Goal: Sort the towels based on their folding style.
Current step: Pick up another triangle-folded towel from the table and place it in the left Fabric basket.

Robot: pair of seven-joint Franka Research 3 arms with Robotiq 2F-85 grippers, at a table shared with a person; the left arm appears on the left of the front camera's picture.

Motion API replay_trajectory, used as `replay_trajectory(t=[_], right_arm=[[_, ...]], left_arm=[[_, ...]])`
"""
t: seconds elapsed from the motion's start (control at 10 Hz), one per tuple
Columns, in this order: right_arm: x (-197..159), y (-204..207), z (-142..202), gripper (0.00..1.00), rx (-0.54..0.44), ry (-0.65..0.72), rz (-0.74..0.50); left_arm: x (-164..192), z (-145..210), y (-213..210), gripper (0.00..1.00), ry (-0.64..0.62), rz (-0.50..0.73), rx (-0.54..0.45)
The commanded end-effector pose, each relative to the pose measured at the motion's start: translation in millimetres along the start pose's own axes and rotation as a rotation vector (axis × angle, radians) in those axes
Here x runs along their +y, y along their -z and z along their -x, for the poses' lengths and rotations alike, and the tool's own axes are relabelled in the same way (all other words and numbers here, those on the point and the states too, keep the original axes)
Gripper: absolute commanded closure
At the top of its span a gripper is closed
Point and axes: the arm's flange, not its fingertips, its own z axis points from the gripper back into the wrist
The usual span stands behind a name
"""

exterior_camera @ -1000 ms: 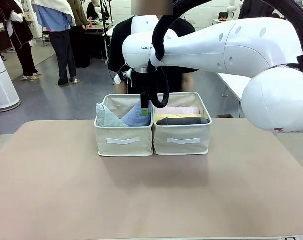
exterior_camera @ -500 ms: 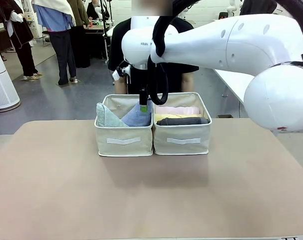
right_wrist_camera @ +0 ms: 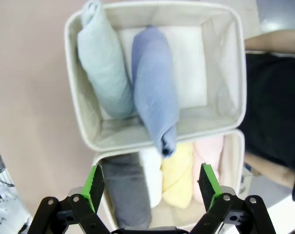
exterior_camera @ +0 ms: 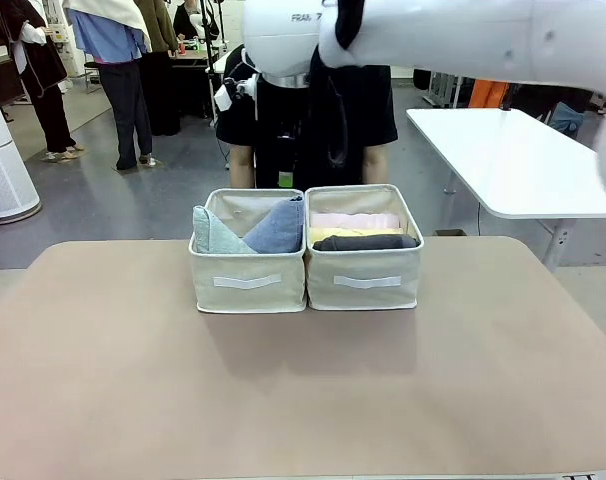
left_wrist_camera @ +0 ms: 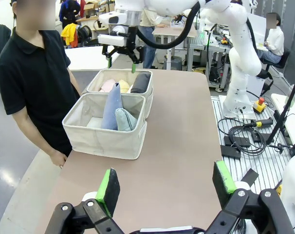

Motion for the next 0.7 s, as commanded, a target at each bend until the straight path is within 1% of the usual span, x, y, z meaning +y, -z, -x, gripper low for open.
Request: replay_trajectory(t=[0.0,0.1,0.2,0.3,0.4,0.5,0.6], right_arm=[[54.1,7.6,58.5,0.0,-0.02,0.086,0.018],[71.2,-2.6,87.9,0.0,-0.061,0.128,0.055],[91.5,-14.2,127.4,0.0,-0.112,0.202,0.101],[112.0,-27.4,168.1,0.0,-0.174,0.292,0.155],[133.6,-45.3,207.7,0.0,-0.257,0.385,0.225],[146.6,-58.2,230.8,0.0,-0.305,0.424,0.26],[151.4,-66.8,244.5,0.0,-0.32,0.443,0.273]], left_arm=[[-1.9,1.1,-0.1,0.0,0.021,0.002,-0.008],[-1.9,1.1,-0.1,0.0,0.021,0.002,-0.008],[-1.9,1.1,-0.1,0.0,0.021,0.002,-0.008],[-1.9,1.1,-0.1,0.0,0.021,0.002,-0.008],[-1.9,1.1,-0.1,0.0,0.021,0.002,-0.008],[-1.9,1.1,-0.1,0.0,0.021,0.002,-0.008],[-1.9,1.1,-0.1,0.0,0.021,0.002,-0.008]])
